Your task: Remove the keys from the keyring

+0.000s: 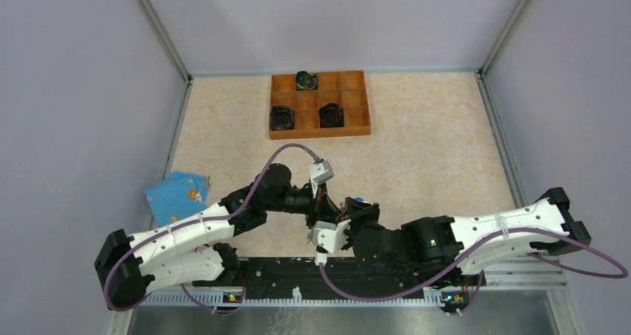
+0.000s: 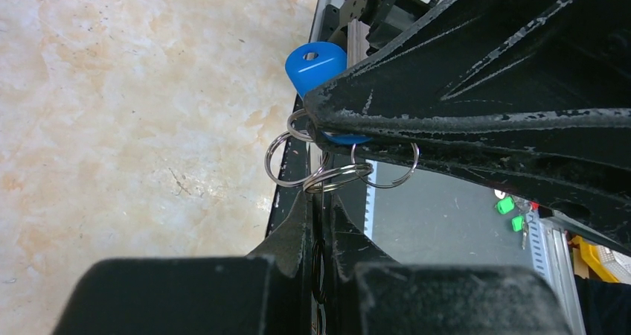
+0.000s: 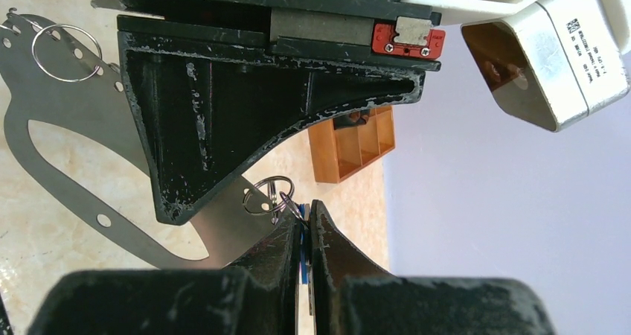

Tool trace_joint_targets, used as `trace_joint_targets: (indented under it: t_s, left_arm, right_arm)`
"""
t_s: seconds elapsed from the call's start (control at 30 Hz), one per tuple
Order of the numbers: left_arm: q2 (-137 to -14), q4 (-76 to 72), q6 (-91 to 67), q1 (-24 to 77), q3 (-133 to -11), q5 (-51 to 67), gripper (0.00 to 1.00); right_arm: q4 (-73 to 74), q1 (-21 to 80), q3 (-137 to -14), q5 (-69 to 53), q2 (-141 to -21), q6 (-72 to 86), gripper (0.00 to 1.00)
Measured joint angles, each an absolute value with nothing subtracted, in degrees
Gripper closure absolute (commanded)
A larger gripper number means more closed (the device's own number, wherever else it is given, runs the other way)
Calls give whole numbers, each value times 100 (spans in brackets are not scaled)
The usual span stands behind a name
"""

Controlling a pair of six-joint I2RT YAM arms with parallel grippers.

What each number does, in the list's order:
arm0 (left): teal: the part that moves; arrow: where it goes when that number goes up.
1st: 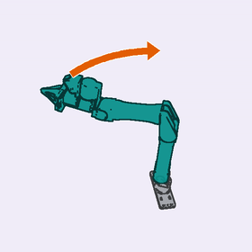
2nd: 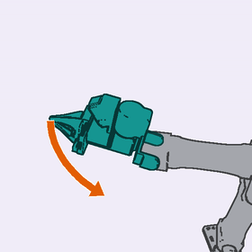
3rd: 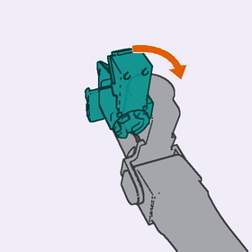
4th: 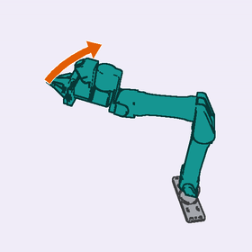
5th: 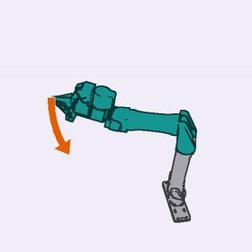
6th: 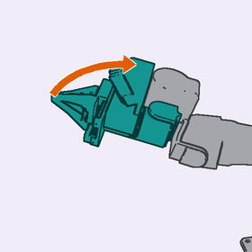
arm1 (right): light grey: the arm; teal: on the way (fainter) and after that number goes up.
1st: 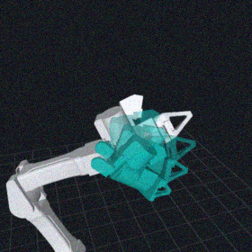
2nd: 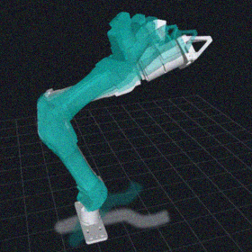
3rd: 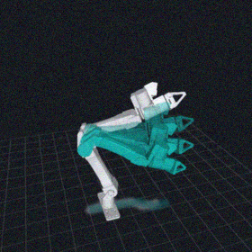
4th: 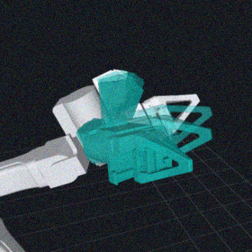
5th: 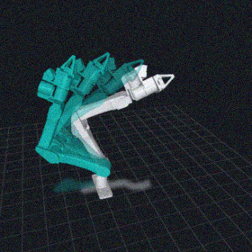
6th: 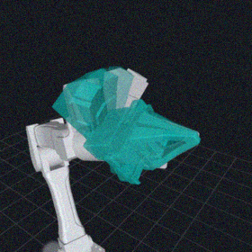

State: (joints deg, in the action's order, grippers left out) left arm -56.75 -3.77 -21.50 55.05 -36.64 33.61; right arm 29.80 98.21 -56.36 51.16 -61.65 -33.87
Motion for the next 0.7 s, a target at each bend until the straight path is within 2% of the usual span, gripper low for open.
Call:
trace_joint_targets:
  t_s: [0.13,0.27,0.33,0.43,0.7]
  left_arm:
    - [-5649,-360,-2217,5505,-3664,3361,89]
    - [-5459,-386,-2126,5500,-3642,3363,61]
    - [-5317,-561,-2029,5448,-3599,3308,50]
    - [-5192,-790,-1898,5422,-3533,3312,46]
    - [-4368,-1610,-1267,5450,-2773,3341,45]
  right_arm:
    - [2965,9826,-5623,5118,-6154,-3312,100]
    - [2847,9841,-5583,4980,-5937,-3170,100]
    - [2694,9883,-5579,4790,-5723,-3037,100]
    - [2458,9913,-5577,4552,-5481,-2906,100]
    - [2040,9926,-5500,4027,-5061,-2720,100]
